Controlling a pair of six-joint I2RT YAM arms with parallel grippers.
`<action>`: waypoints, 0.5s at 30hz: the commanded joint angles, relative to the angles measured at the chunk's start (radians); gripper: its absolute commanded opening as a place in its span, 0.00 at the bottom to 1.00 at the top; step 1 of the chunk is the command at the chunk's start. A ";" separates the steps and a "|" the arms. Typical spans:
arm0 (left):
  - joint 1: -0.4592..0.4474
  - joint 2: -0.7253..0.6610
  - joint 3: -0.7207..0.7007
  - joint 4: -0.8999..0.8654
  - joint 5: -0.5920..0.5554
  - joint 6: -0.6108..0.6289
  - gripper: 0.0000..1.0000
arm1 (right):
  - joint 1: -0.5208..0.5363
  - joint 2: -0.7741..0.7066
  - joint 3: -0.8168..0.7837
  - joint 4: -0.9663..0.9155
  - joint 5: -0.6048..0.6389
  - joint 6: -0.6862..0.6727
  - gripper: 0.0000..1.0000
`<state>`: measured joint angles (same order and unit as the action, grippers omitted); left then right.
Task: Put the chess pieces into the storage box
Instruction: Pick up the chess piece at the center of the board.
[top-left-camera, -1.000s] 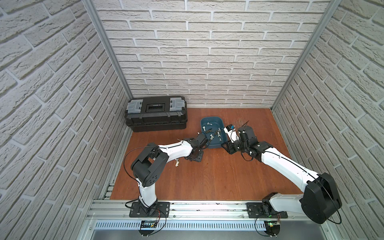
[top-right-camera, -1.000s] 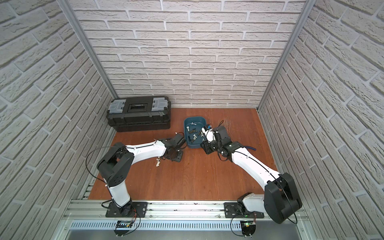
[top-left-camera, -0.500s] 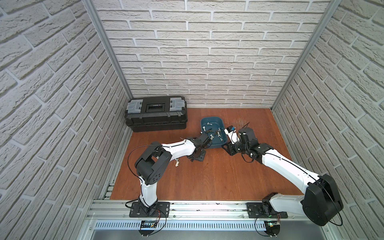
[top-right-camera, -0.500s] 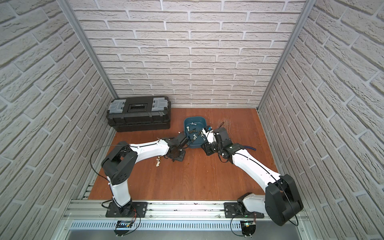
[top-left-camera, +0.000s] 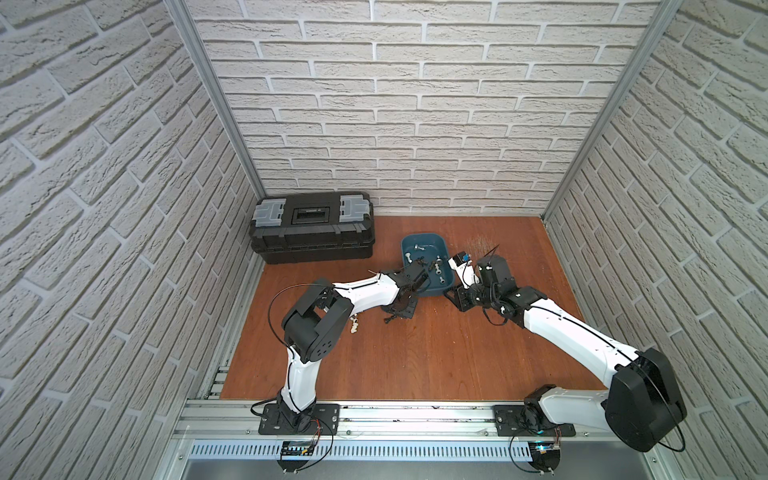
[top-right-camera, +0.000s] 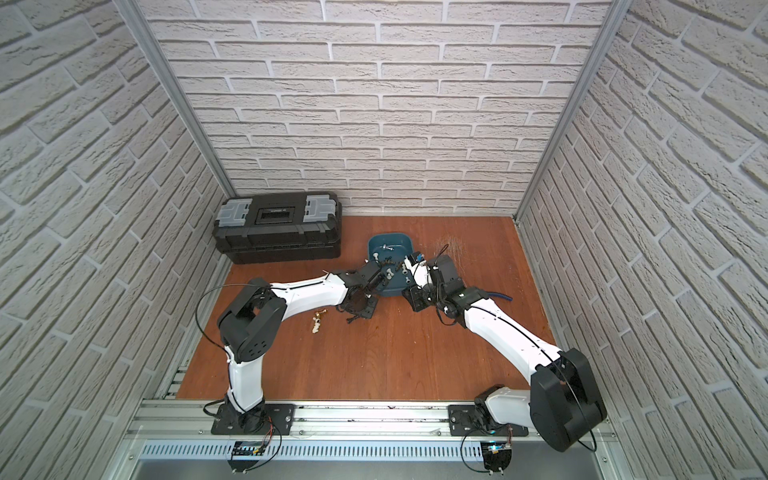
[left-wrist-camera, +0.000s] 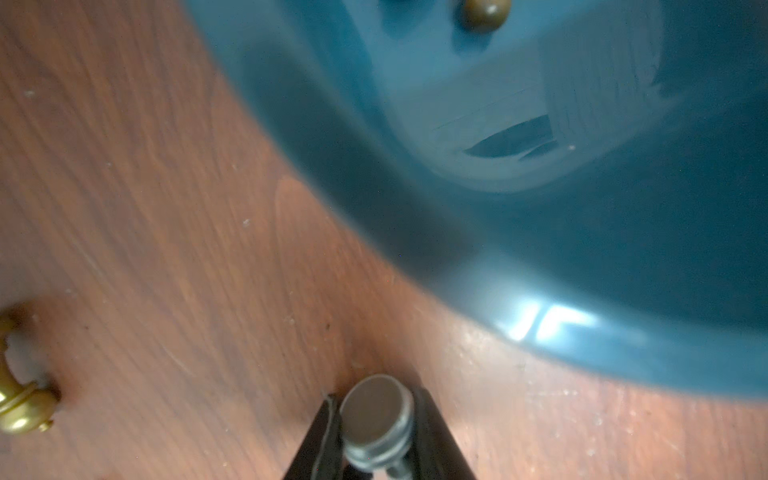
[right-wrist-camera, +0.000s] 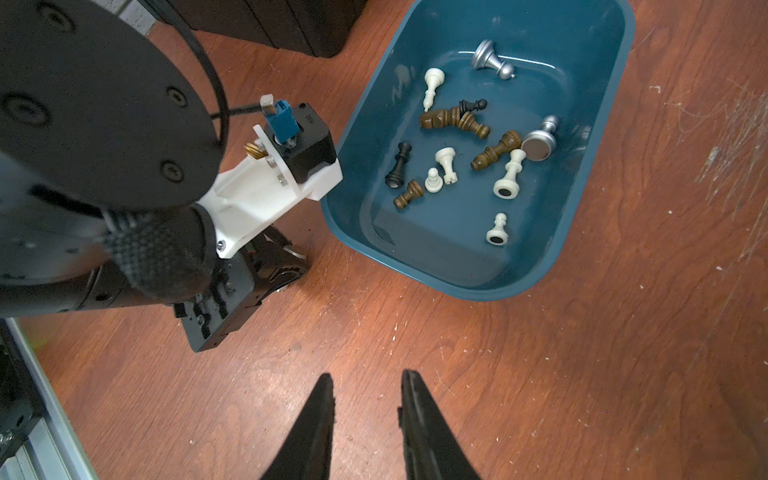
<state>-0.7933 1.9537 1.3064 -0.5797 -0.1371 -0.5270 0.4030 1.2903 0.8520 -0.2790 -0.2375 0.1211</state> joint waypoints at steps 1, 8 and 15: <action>-0.005 0.004 0.016 -0.026 -0.016 -0.012 0.20 | 0.000 -0.032 -0.019 0.035 -0.006 0.006 0.31; -0.006 -0.081 0.039 -0.073 -0.061 -0.037 0.19 | 0.001 -0.071 -0.032 0.038 0.020 0.008 0.31; -0.007 -0.158 0.140 -0.146 -0.124 -0.032 0.19 | 0.001 -0.088 -0.042 0.043 0.054 0.018 0.30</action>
<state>-0.7937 1.8404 1.3857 -0.6872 -0.2138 -0.5591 0.4030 1.2209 0.8265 -0.2703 -0.2081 0.1249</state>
